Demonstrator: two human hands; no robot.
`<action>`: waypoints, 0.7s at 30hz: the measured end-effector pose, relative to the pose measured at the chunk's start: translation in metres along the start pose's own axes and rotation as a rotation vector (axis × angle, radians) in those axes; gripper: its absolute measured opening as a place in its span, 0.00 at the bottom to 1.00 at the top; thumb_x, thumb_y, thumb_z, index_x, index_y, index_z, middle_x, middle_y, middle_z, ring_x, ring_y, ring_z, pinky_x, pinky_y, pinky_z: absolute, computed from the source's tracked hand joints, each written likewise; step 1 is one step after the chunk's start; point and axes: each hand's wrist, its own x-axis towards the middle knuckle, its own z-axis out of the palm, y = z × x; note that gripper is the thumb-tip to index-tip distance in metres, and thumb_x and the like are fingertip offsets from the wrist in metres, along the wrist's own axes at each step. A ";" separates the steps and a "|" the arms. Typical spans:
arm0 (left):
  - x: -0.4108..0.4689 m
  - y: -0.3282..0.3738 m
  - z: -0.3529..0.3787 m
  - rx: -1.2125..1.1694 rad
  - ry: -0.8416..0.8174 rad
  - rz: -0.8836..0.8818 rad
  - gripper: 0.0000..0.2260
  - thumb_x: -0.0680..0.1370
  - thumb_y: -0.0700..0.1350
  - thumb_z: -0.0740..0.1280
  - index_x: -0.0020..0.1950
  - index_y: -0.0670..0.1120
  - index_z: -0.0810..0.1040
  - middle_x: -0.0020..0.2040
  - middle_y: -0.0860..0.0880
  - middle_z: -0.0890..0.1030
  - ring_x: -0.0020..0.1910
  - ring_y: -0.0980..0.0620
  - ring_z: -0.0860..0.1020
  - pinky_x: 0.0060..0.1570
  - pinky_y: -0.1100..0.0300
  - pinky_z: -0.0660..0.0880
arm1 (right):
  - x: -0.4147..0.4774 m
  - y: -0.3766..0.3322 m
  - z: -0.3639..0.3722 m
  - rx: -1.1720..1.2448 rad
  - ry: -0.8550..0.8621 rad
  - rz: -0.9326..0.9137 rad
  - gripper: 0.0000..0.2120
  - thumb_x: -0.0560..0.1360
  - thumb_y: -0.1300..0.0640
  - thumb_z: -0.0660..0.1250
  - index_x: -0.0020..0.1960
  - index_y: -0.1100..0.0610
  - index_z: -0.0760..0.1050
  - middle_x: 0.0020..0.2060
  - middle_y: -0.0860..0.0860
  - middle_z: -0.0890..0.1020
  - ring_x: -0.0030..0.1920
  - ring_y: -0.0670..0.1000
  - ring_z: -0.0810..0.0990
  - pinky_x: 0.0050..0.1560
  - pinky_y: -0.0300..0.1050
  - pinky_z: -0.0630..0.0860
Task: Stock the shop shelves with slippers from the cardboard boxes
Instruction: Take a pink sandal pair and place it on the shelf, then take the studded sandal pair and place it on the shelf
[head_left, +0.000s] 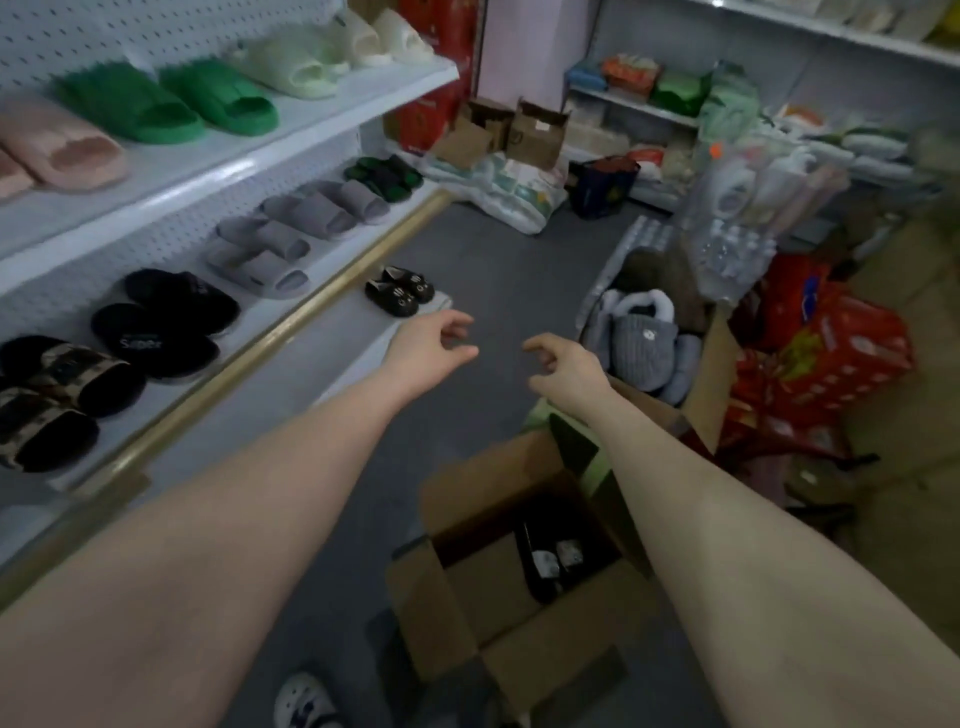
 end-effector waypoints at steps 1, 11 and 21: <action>-0.001 0.004 0.018 0.009 -0.019 -0.007 0.18 0.73 0.45 0.74 0.63 0.47 0.78 0.54 0.49 0.82 0.50 0.52 0.79 0.58 0.57 0.75 | -0.005 0.018 -0.005 0.004 -0.012 0.009 0.21 0.74 0.60 0.68 0.66 0.49 0.74 0.56 0.51 0.76 0.56 0.52 0.77 0.55 0.49 0.76; -0.016 0.014 0.162 0.044 -0.124 -0.114 0.18 0.76 0.50 0.71 0.65 0.52 0.77 0.57 0.54 0.81 0.54 0.58 0.77 0.59 0.61 0.72 | -0.030 0.164 0.006 0.061 -0.131 0.157 0.22 0.72 0.61 0.71 0.64 0.48 0.77 0.52 0.49 0.78 0.54 0.50 0.77 0.52 0.42 0.73; -0.007 -0.060 0.261 0.036 -0.288 -0.308 0.19 0.77 0.49 0.69 0.68 0.50 0.74 0.62 0.52 0.79 0.60 0.54 0.77 0.60 0.59 0.72 | -0.025 0.267 0.093 0.115 -0.198 0.402 0.21 0.74 0.67 0.65 0.63 0.50 0.78 0.54 0.49 0.80 0.54 0.50 0.78 0.50 0.38 0.73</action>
